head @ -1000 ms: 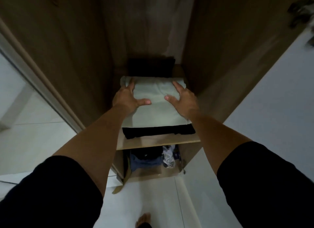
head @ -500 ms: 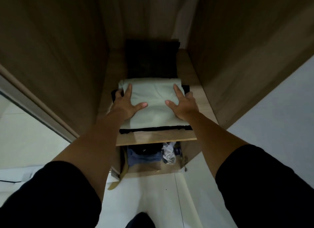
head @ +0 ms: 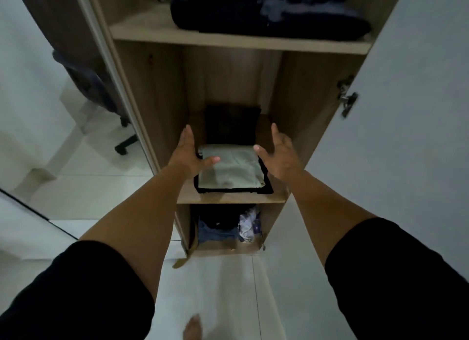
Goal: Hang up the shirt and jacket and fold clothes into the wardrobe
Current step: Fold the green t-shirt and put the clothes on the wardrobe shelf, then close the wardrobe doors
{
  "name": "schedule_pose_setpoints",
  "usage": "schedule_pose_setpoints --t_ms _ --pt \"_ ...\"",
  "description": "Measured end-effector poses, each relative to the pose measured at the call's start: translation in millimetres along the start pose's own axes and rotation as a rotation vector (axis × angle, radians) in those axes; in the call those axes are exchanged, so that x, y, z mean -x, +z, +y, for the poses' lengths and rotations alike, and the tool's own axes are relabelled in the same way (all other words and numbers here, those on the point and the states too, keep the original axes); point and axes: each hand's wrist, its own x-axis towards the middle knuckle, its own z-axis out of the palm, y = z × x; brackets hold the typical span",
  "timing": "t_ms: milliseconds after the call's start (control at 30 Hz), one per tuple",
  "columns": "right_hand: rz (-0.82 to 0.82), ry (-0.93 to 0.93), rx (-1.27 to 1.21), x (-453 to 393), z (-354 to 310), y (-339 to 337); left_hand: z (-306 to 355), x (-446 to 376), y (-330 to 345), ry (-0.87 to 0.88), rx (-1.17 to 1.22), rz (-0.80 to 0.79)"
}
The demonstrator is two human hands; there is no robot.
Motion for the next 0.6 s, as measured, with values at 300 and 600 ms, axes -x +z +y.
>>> schedule_pose_setpoints --t_ms 300,600 --pt "0.158 -0.099 0.044 103 -63 -84 57 98 -94 0.142 -0.062 0.049" --pt "0.362 -0.149 0.093 259 -117 -109 55 234 -164 0.336 -0.134 0.086"
